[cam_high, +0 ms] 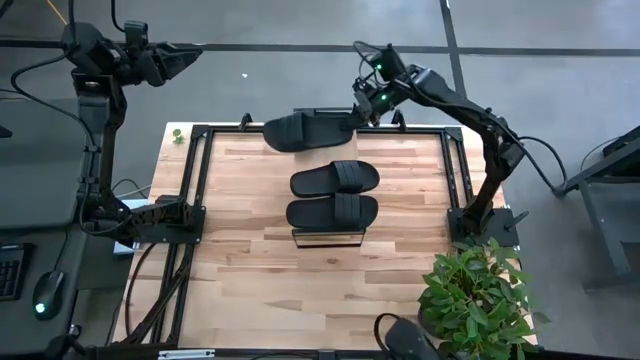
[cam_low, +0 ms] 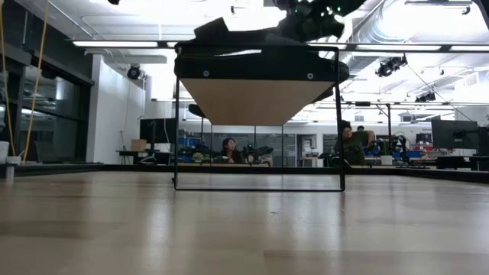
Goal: Pick and place slides into the shelf
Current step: Put the black slide on the shelf
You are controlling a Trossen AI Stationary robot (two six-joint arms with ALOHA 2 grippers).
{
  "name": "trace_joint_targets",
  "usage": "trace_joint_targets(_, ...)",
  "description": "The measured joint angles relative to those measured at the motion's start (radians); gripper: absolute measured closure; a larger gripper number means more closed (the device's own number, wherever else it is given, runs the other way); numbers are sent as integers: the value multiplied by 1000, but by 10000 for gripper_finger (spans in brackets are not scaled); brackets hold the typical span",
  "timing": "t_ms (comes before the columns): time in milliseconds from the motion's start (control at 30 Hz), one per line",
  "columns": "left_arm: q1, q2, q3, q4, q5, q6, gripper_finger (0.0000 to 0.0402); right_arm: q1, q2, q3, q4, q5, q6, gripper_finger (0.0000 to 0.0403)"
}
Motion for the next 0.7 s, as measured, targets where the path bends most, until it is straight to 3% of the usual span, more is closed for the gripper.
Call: trace_joint_targets(700, 0, 0, 0, -26, 0, -3, 140, -66, -69, -378, 245, -54, 49, 363)
